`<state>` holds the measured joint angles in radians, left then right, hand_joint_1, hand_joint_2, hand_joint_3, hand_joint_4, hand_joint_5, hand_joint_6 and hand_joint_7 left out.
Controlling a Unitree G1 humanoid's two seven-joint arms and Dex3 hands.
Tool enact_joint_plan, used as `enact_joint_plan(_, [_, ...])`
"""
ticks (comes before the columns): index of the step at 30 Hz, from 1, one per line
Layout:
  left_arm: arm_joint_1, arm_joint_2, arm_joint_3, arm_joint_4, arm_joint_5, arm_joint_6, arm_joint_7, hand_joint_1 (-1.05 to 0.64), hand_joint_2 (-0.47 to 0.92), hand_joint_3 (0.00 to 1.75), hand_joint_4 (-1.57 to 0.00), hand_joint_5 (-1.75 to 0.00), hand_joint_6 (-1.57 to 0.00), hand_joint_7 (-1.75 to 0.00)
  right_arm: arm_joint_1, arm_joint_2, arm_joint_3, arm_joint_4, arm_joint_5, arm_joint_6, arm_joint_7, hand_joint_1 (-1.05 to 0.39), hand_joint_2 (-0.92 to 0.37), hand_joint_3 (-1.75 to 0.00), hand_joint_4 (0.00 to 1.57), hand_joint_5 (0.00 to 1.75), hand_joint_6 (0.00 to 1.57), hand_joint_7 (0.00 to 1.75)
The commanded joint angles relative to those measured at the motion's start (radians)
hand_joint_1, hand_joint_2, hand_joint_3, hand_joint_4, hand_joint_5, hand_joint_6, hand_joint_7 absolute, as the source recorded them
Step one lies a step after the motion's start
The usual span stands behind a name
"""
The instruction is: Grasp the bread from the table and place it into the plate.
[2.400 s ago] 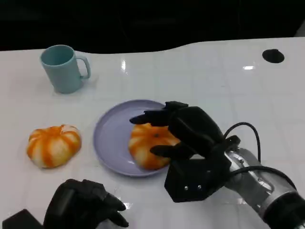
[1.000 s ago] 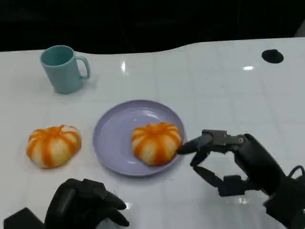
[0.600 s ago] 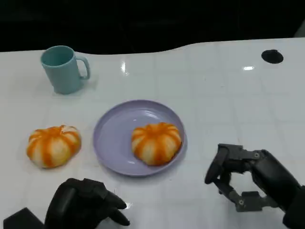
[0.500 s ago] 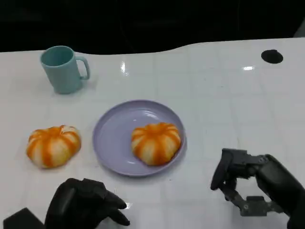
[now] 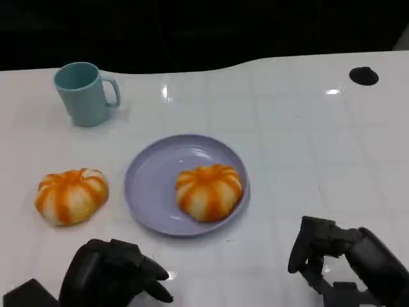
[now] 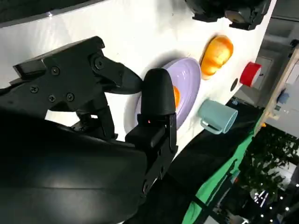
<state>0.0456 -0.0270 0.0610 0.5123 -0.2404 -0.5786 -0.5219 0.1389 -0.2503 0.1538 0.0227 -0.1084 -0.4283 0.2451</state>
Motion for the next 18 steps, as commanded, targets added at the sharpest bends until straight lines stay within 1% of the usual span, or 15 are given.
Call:
enact_joint_plan(1, [0.005,0.018,0.006,-0.009,-0.001,0.002,0.007,-1.05,0.88,0.0,-1.54,-0.5,-1.57,-0.26,-0.017,0.004,-0.013,0.056,-0.007,-0.065,-0.018,-0.21,-0.68,-0.95,0.67,1.75,0.54,1.59])
enact_joint_plan(6, [0.008,0.024,0.006,-0.011,-0.001,0.002,0.002,-1.05,0.88,0.0,-1.53,-0.5,-1.57,-0.26,-0.033,0.011,-0.012,0.1,-0.043,-0.118,-0.049,-0.21,-0.68,-0.97,0.66,1.75,0.55,1.58])
enact_joint_plan(9, [0.01,0.029,0.006,-0.01,0.0,-0.006,0.0,-1.05,0.89,0.0,-1.53,-0.5,-1.57,-0.26,-0.045,0.017,-0.012,0.127,-0.055,-0.155,-0.068,-0.2,-0.63,-1.04,0.68,1.75,0.56,1.58])
enact_joint_plan(13, [0.014,0.03,0.007,-0.012,-0.011,-0.003,-0.008,-1.05,0.89,0.0,-1.53,-0.5,-1.57,-0.26,-0.048,0.019,-0.012,0.136,-0.053,-0.16,-0.072,-0.22,-0.6,-1.07,0.71,1.75,0.56,1.59])
enact_joint_plan(18, [0.01,0.03,0.008,-0.009,-0.014,0.0,-0.008,-1.05,0.89,0.0,-1.53,-0.5,-1.57,-0.26,-0.053,0.019,-0.012,0.146,-0.051,-0.167,-0.076,-0.21,-0.59,-1.08,0.71,1.75,0.57,1.58])
